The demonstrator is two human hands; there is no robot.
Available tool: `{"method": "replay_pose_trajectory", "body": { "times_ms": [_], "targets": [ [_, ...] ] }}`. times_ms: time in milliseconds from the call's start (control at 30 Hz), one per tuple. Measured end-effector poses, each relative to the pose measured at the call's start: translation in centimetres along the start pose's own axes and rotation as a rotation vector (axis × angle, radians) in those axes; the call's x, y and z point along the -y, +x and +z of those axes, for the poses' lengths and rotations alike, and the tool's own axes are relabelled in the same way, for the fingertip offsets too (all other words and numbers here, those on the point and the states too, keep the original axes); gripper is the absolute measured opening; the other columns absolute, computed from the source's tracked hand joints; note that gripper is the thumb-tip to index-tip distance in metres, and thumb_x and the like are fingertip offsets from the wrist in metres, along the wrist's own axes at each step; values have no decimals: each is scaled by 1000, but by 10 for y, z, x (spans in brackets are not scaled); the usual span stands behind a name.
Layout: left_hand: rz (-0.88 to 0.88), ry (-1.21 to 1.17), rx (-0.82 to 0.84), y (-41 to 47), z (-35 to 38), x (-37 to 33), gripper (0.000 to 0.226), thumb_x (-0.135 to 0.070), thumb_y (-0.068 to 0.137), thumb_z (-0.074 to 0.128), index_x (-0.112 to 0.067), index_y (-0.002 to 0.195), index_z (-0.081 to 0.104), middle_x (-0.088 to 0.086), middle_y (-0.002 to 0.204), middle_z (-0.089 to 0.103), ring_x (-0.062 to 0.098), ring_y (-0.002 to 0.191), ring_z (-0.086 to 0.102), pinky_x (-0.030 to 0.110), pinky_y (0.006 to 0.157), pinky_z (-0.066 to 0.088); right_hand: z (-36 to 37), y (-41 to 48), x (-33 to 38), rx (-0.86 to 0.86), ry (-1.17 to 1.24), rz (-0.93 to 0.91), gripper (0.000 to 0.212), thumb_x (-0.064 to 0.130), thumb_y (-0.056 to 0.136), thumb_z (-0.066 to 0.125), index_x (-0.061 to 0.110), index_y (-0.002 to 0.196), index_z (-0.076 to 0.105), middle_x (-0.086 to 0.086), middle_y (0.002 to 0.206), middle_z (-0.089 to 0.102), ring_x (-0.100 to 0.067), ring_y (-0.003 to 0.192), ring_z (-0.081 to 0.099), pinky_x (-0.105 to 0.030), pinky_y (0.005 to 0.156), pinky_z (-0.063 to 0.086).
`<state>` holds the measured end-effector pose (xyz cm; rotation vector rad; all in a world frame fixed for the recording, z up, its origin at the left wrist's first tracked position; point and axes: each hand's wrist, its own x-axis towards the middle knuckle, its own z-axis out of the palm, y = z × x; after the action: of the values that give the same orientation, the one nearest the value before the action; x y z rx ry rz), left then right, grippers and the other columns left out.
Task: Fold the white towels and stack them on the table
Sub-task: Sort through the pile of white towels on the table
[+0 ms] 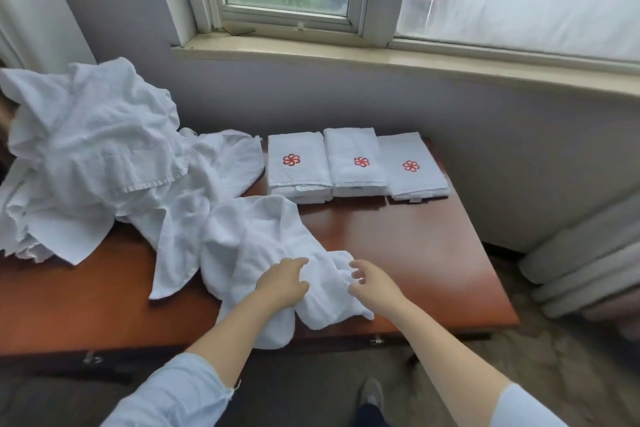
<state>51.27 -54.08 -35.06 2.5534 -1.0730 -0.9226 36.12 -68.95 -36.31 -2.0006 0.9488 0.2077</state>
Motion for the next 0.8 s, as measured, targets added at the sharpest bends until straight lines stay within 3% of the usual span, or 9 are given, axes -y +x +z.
{"method": "replay_pose_trajectory", "body": {
  "times_ms": [133, 267, 400, 467, 600, 667, 733, 800],
  "targets": [
    [-48, 2, 33, -3, 6, -3, 59, -25, 95, 48, -29, 152, 32, -2, 150, 45, 18, 130, 49, 32, 100, 46, 8, 11, -12, 96, -67, -1, 61, 23, 85, 56, 26, 145, 41, 5, 139, 53, -14, 115, 56, -29, 84, 52],
    [-88, 14, 23, -2, 12, -7, 57, -25, 96, 47, -30, 151, 34, -5, 148, 48, 16, 126, 52, 30, 99, 47, 16, 23, -25, 152, -137, -7, 55, 28, 81, 61, 24, 135, 50, 4, 135, 52, -12, 107, 57, -29, 85, 53],
    [-121, 38, -5, -1, 15, -12, 56, -25, 95, 48, -30, 149, 37, -6, 141, 54, 16, 121, 54, 31, 95, 49, 15, 33, -27, 102, -235, -24, 16, 33, 81, 61, 32, 96, 58, 6, 112, 52, -12, 79, 60, -34, 71, 58],
    [-107, 76, -25, 2, 16, -14, 58, -25, 93, 50, -33, 149, 38, -8, 132, 58, 15, 114, 55, 31, 89, 51, 9, 34, -23, 59, -217, -62, 4, 31, 83, 59, 29, 85, 62, 6, 103, 57, -14, 77, 61, -36, 69, 59],
    [-16, -65, -39, 14, 11, -28, 71, -36, 90, 61, -47, 150, 24, -16, 103, 59, 5, 84, 59, 25, 72, 51, -14, 37, -10, -36, 121, -139, 11, 19, 84, 55, 16, 74, 51, 5, 73, 53, -15, 67, 51, -37, 65, 51],
    [42, -152, -54, 24, 5, -39, 71, -39, 89, 64, -53, 147, 25, -15, 89, 60, 3, 77, 59, 24, 72, 50, -32, 38, 3, -40, 374, -141, 12, 13, 86, 52, 14, 74, 47, 2, 72, 46, -14, 67, 46, -35, 63, 54],
    [89, -205, -89, 36, -4, -52, 49, -45, 90, 63, -53, 134, 45, -15, 76, 58, 2, 70, 56, 23, 67, 47, -50, 39, 15, -73, 560, -145, 10, 10, 87, 53, 13, 78, 51, 2, 73, 49, -10, 65, 50, -29, 58, 56],
    [120, -274, -118, 46, -15, -65, 17, -53, 89, 60, -48, 106, 62, -20, 65, 56, 0, 62, 52, 21, 60, 41, -68, 40, 24, -138, 669, -151, 6, 10, 88, 57, 13, 82, 56, 1, 76, 56, -8, 66, 56, -30, 61, 55]
  ]
}}
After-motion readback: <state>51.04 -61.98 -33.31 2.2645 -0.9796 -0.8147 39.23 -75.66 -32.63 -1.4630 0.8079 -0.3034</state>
